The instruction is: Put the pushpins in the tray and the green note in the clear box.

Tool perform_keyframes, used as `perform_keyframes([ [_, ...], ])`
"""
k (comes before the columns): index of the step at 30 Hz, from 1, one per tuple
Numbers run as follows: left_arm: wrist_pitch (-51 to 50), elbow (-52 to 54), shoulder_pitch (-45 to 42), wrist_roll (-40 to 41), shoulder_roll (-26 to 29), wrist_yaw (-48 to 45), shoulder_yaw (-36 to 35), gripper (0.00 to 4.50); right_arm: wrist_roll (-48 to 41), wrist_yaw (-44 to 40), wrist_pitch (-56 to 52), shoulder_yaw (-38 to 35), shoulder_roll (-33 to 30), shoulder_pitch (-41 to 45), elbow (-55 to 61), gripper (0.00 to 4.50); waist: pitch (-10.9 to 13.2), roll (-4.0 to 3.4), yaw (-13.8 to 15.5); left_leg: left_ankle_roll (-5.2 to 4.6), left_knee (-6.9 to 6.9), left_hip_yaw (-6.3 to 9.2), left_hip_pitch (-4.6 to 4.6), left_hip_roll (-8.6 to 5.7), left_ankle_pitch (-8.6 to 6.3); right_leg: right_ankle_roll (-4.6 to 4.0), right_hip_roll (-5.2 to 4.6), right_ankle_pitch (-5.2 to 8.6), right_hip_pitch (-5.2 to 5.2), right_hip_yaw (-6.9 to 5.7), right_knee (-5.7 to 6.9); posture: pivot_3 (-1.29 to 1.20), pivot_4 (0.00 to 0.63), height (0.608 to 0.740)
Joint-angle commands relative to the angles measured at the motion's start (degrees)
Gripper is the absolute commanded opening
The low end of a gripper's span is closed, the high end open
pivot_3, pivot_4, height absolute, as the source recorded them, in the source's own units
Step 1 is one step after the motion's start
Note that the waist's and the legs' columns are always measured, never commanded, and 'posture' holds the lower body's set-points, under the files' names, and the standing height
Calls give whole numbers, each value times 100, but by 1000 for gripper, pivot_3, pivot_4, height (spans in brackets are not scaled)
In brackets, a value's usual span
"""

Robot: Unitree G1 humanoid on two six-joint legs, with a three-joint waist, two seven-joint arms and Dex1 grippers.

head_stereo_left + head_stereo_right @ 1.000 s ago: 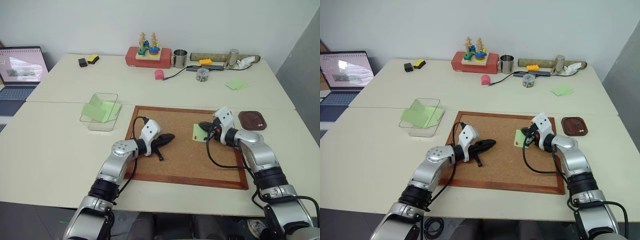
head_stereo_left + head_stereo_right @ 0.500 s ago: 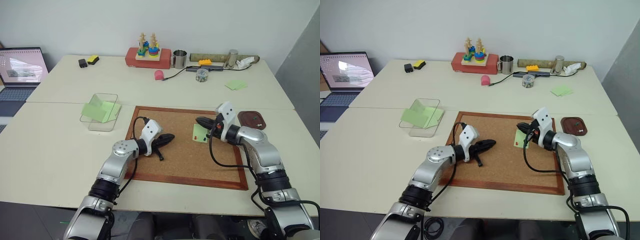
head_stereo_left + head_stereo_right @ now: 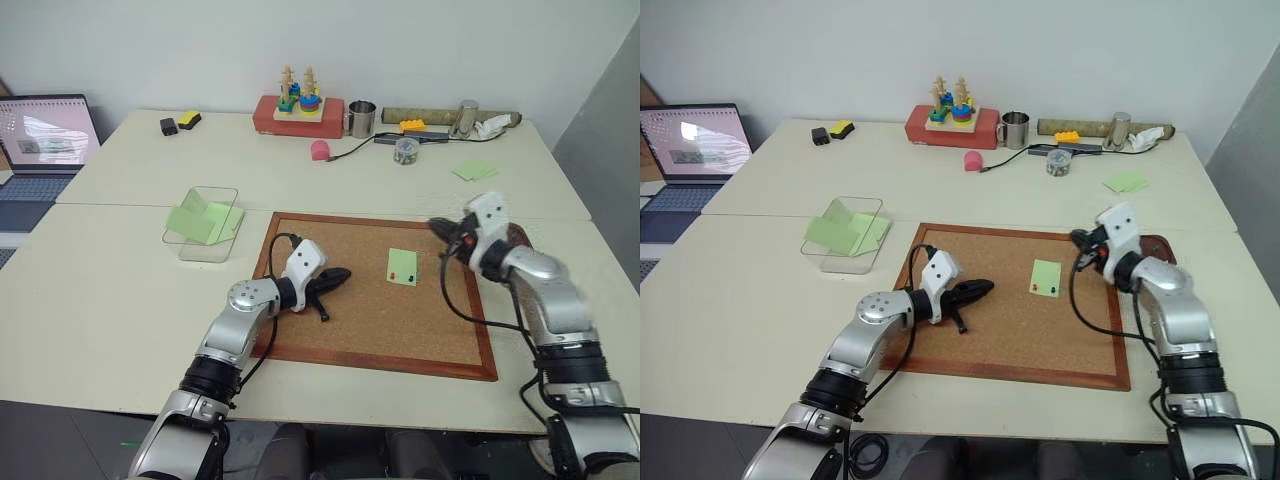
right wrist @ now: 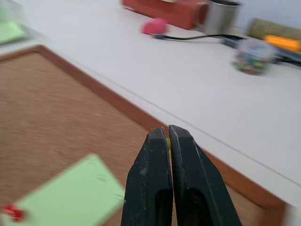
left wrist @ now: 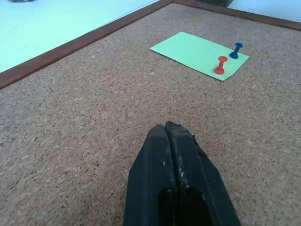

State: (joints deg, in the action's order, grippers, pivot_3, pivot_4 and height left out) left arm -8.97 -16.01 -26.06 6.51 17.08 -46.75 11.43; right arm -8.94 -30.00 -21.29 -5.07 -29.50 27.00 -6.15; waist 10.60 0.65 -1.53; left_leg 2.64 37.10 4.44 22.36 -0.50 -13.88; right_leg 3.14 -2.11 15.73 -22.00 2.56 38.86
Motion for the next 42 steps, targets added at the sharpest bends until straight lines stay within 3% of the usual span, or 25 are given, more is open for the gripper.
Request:
perform_keyframes([
  [1, -31, -274, 123, -189, -51, 24, 201, 0, 545, 1085, 280, -452, -121, -55, -83, 42, -5, -5, -1, 0, 0, -1, -1, 0, 0, 0, 0, 0, 0, 1, 0, 0, 150, 740],
  [15, 104, -457, 25, -277, -120, 14, 257, 0, 616, 1943, 356, -706, 75, 111, -1162, 42, -15, -15, 3, -1, -5, -3, -39, -4, 1, 1, 0, 3, 43, 4, -18, 0, 150, 740],
  [25, 151, -532, 4, -311, -141, 43, 225, 0, 489, 1945, 479, -749, 51, 225, -1094, 2071, -16, -16, 3, -1, -6, -1, -49, -3, 1, 6, -1, 6, 59, 2, -28, 0, 150, 740],
  [28, 151, -535, 5, -316, -136, 46, 219, 0, 406, 1892, 442, -824, 3, 187, -742, 2071, -17, -18, 4, -1, -6, -1, -49, -3, 1, 6, -1, 7, 59, 3, -28, 0, 150, 740],
  [32, 150, -536, 12, -317, -131, 49, 210, 0, 7, 1273, 125, -803, -83, -73, 186, 2071, -18, -19, 5, -1, -6, 0, -48, -3, 1, 20, -1, 15, 59, 2, -30, 0, 150, 740],
  [42, 181, -589, -34, -331, -102, 9, 211, 0, -997, -451, -609, 68, -171, -1502, 2181, 2071, -21, -23, 12, -2, -13, 10, -45, 4, 1, 33, 4, 19, 72, -8, -71, 0, 150, 740],
])
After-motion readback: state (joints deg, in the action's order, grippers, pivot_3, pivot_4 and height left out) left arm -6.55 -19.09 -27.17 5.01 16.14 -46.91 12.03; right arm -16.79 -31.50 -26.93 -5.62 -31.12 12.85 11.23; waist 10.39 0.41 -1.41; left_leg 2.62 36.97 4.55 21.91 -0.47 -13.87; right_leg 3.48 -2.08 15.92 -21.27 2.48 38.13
